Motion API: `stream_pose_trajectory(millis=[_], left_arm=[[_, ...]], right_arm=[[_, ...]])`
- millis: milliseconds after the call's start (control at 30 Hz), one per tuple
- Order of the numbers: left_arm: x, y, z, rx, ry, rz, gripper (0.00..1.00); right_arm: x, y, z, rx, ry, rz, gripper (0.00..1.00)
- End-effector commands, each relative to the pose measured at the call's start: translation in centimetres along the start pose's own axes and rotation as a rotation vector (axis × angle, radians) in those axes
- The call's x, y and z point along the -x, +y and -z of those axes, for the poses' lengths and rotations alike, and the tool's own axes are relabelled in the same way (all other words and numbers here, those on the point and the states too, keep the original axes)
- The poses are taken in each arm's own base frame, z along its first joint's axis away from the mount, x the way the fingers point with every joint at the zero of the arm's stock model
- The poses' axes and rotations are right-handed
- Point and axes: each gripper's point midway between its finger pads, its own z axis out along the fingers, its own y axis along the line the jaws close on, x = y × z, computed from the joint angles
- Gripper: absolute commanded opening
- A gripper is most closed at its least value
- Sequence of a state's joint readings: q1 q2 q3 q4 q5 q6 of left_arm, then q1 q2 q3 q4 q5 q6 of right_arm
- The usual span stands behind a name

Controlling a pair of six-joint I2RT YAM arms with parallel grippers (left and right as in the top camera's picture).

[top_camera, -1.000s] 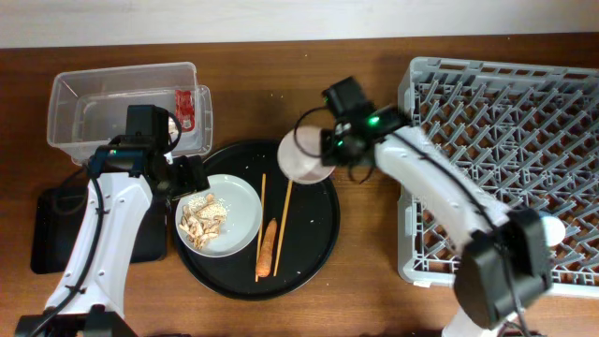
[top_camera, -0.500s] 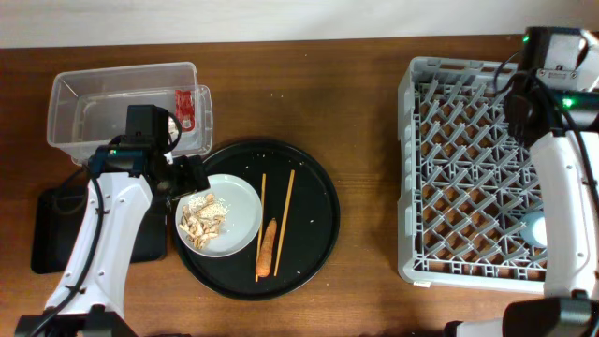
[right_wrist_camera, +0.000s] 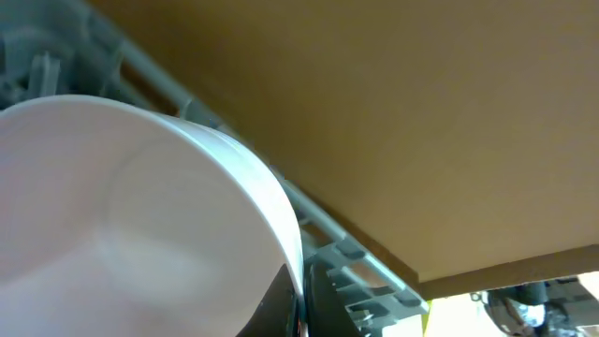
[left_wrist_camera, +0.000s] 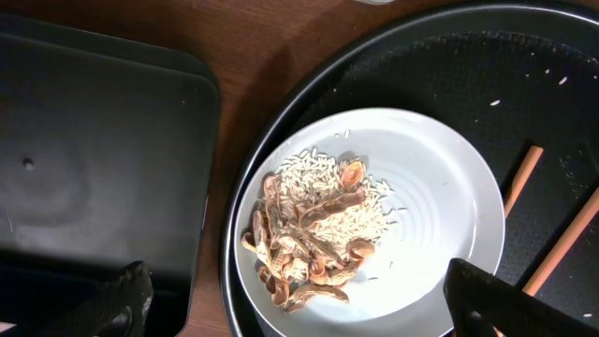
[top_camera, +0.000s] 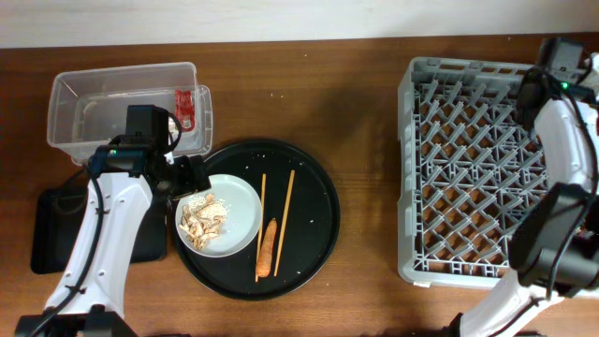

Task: Sort waste into correct bins and load items into the dishwasher rack
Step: 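Carry the pink bowl with the right gripper into the rack's far corner, then grasp one wooden chopstick from the round tray with the right gripper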

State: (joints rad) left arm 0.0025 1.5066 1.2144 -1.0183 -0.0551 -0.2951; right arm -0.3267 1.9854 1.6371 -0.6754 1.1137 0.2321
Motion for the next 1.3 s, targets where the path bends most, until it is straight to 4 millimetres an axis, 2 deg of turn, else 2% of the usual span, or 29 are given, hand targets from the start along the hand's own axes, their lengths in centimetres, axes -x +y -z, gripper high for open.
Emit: stream_pose_trajectory(millis=[0,233,300,467,567,667,700,733,767,833,867,900,967,1033,1067,1133,1167,1267], left_arm=[[0.1,-0.2,0.7,-0.02,-0.018,0.009,0.99],[0.1,-0.2,0.7,-0.021,-0.017,0.009,0.99],[0.1,-0.3,0.7,-0.024,-0.017,0.009,0.99],[0.0,-0.4,0.7,-0.03,-0.012,0.009,0.99],[0.0,-0.6,0.7,-0.045,-0.009,0.009,0.99],[0.0,-0.6,0.7,-0.045,-0.009,0.009,0.99],[0.0,-0.6,0.7,-0.045,-0.009,0.009,0.99],[0.0,-0.6,0.7,-0.044,-0.009,0.009,0.99],[0.0,-0.6,0.7,-0.044,-0.009,0.009,0.99],[0.0,-0.6,0.7,-0.044,-0.008,0.009,0.99],[-0.2,-0.5,0.7,-0.042,-0.003,0.009,0.99],[-0.3,-0.5,0.7,-0.041,0.002,0.009,0.99],[-0.5,-0.4,0.7,-0.038,0.012,0.008,0.99],[-0.8,-0.3,0.7,-0.034,0.024,0.008,0.99],[-0.8,-0.2,0.7,-0.028,0.025,0.008,0.99],[-1.0,0.0,0.7,-0.016,0.029,0.007,0.99],[-1.1,0.1,0.6,-0.012,0.032,0.007,0.99],[-1.3,0.2,0.6,-0.007,0.044,0.007,0.99]], right_arm=[[-1.4,2.6,-0.1,0.018,0.013,0.05,0.04],[-3.3,5.8,1.5,0.135,0.047,0.142,0.04],[-4.1,6.1,1.9,0.155,0.07,0.185,0.04],[-9.6,7.9,3.4,0.363,0.277,0.349,0.05],[-11.3,8.0,4.4,0.43,0.354,0.384,0.09],[-10.8,6.4,5.1,0.424,0.359,0.369,0.12],[-9.8,5.4,5.8,0.433,0.338,0.341,0.19],[-8.6,4.3,6.4,0.443,0.314,0.31,0.36],[-7.8,3.7,7.0,0.459,0.297,0.285,0.47],[-6.2,2.9,10.0,0.593,0.271,0.221,0.87],[-6.0,3.4,12.2,0.724,0.265,0.236,0.89],[-6.2,4.1,15.7,0.91,0.267,0.256,0.89],[-6.9,5.0,21.6,1.158,0.287,0.274,0.89],[-9.1,6.2,27.5,1.331,0.315,0.372,0.89],[-10.6,6.8,30.3,1.384,0.325,0.425,0.89],[-13.2,7.5,34.3,1.423,0.33,0.51,0.89],[-15.2,8.0,36.8,1.436,0.348,0.557,0.89],[-19.9,9.1,41.1,1.434,0.396,0.646,0.89]])
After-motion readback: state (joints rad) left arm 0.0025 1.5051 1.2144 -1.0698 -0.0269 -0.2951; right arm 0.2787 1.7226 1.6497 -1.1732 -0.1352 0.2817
